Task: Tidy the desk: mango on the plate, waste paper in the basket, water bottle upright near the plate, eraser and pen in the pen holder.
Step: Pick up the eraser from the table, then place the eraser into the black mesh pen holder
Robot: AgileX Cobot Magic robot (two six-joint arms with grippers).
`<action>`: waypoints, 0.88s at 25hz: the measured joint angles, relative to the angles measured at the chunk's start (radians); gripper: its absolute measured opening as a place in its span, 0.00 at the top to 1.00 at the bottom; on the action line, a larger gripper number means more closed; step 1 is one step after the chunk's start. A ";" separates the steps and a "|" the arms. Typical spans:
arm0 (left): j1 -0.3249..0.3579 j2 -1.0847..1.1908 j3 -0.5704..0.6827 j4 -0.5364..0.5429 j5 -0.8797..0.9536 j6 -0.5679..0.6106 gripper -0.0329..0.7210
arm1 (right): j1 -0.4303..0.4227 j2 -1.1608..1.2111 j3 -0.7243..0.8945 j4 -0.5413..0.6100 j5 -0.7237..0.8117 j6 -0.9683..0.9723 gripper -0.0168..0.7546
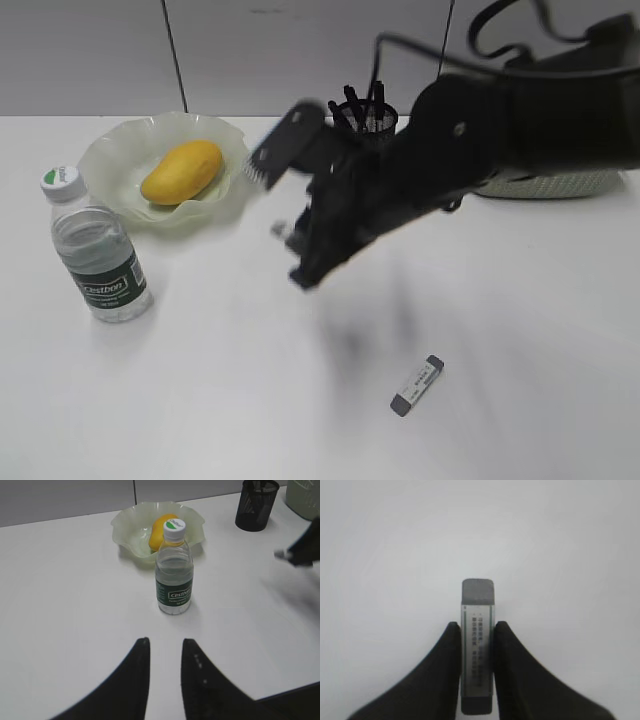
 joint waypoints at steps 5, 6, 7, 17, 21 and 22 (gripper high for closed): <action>0.000 0.000 0.000 0.000 0.000 0.000 0.75 | -0.133 -0.043 -0.007 0.054 -0.474 0.196 0.77; 0.000 0.000 0.000 0.000 0.000 0.000 0.75 | -0.156 -0.031 -0.007 0.070 -0.548 0.222 0.77; 0.000 0.000 0.000 0.000 0.000 0.000 0.75 | -0.171 -0.015 -0.007 0.083 -0.629 0.250 0.77; 0.000 0.000 0.000 0.000 0.000 0.000 0.75 | -0.225 0.240 -0.109 0.013 -0.901 0.431 0.77; 0.000 0.000 0.000 0.000 0.000 0.000 0.75 | -0.225 0.282 -0.163 -0.012 -0.916 0.458 0.77; 0.000 0.000 0.000 0.000 0.000 0.000 0.75 | -0.225 0.288 -0.166 -0.013 -0.919 0.459 0.77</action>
